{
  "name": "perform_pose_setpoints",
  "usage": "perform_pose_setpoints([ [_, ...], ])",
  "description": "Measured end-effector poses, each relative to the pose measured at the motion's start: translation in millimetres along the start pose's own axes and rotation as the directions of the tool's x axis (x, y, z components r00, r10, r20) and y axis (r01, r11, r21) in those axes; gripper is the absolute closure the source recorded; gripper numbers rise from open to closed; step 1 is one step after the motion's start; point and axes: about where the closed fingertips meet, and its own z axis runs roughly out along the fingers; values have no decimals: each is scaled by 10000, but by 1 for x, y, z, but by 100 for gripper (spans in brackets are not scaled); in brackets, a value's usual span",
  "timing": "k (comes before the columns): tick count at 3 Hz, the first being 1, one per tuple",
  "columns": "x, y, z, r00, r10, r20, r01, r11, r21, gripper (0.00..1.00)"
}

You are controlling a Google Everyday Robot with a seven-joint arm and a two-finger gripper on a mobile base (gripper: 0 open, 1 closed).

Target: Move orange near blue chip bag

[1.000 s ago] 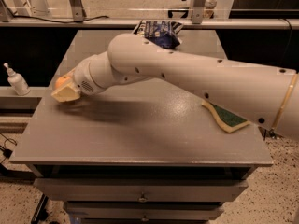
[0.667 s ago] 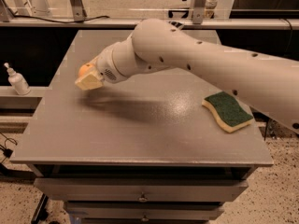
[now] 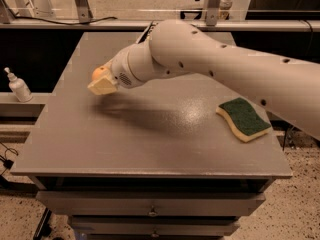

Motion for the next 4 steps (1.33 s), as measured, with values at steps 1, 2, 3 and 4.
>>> perform_pose_setpoints([
  [1,26,-20,-46,9983,443,-373,-401,9936,1051,100],
  [2,59,-45,-118,9941,796,-733,-601,9697,2368,100],
  [3,95,-79,-186,9893,1256,-742,-915,9307,3542,100],
  [4,95,-79,-186,9893,1254,-742,-914,9307,3541,100],
])
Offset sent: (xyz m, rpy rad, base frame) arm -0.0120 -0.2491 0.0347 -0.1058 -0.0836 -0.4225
